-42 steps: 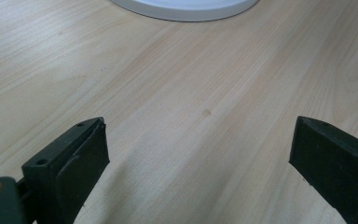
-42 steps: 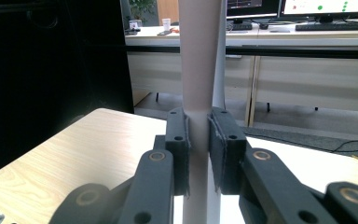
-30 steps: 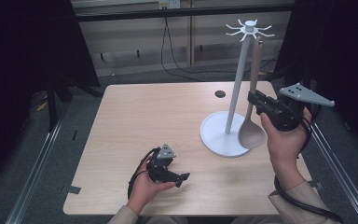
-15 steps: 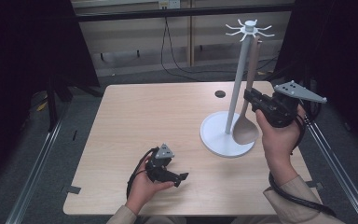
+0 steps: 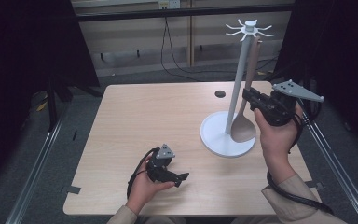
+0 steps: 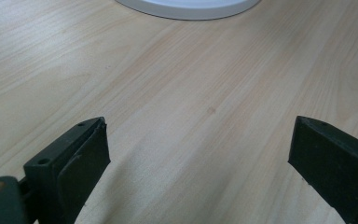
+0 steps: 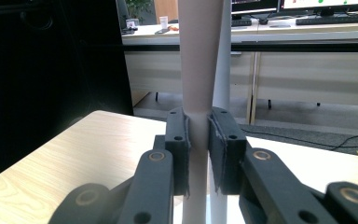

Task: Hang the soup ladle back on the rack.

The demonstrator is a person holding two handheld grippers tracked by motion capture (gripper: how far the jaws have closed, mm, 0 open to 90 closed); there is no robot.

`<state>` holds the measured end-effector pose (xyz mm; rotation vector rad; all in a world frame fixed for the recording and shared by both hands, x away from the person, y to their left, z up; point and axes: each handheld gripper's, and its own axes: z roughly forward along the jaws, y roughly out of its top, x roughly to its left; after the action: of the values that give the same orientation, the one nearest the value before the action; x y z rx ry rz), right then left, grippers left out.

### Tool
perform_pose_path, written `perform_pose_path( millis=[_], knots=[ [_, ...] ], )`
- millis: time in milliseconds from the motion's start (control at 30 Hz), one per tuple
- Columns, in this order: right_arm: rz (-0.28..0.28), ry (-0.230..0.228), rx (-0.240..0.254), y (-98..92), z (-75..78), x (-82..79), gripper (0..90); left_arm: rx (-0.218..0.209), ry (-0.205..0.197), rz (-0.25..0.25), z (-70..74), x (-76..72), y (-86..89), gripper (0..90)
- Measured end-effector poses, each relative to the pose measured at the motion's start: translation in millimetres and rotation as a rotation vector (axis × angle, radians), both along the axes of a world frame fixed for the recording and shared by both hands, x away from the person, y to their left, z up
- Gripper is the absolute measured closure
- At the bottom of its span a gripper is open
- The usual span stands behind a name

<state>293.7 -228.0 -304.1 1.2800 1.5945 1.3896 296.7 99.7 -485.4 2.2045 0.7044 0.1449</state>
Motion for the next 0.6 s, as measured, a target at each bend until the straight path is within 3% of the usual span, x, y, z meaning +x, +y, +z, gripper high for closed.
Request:
perform_pose_path(
  millis=[600],
  knots=[
    [0.000,-0.007,0.021,4.3,-3.4,6.2,78.7,0.006,-0.005,0.002,0.4,0.7,1.5,5.3]
  ],
)
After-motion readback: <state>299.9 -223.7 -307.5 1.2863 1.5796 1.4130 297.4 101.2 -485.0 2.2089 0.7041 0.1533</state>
